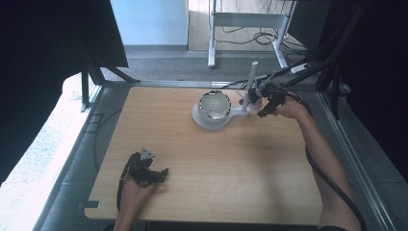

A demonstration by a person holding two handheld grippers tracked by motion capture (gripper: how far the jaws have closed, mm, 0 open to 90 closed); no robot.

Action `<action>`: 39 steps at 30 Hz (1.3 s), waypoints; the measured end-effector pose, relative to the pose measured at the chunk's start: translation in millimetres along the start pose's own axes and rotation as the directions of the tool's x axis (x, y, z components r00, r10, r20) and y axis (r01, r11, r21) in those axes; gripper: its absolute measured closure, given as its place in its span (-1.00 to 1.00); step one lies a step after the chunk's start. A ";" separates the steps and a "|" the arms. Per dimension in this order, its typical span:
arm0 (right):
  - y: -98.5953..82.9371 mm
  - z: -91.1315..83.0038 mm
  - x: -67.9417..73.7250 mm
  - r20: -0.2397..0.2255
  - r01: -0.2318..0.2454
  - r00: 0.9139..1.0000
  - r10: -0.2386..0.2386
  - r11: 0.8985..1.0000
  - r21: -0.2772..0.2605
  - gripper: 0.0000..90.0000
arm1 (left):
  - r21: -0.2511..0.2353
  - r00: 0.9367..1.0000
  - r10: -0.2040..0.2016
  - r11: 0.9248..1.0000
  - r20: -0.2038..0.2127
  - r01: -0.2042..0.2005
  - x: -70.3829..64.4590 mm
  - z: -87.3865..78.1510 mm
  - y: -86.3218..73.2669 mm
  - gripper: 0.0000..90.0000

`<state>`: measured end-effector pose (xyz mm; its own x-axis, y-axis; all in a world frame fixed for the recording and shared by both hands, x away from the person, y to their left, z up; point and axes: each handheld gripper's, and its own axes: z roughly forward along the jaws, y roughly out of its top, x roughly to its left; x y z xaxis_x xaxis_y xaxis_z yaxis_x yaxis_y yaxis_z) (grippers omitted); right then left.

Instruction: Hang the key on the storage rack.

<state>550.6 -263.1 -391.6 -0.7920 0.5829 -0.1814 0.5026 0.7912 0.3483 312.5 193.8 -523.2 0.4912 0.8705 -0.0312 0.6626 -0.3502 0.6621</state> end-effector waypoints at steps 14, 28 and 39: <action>-10.9 -15.7 14.1 0.021 0.040 0.999 -0.040 0.999 -0.015 -0.73 | 0.000 1.000 0.000 1.000 0.000 0.000 0.1 0.0 0.0 -0.99; -28.8 -36.6 44.1 0.012 0.066 0.998 -0.066 0.996 -0.055 -0.86 | 0.000 1.000 0.001 1.000 0.000 -0.001 0.2 0.0 0.0 -0.99; -43.1 -45.9 72.6 0.029 0.084 0.996 -0.082 0.995 -0.055 -0.96 | 0.000 1.000 0.002 1.000 -0.001 -0.002 0.2 0.0 0.0 -0.99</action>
<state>455.5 -263.4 -377.5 -0.8204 0.5209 -0.2359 0.4147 0.8260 0.3817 312.6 194.0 -523.1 0.4920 0.8701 -0.0294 0.6617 -0.3518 0.6622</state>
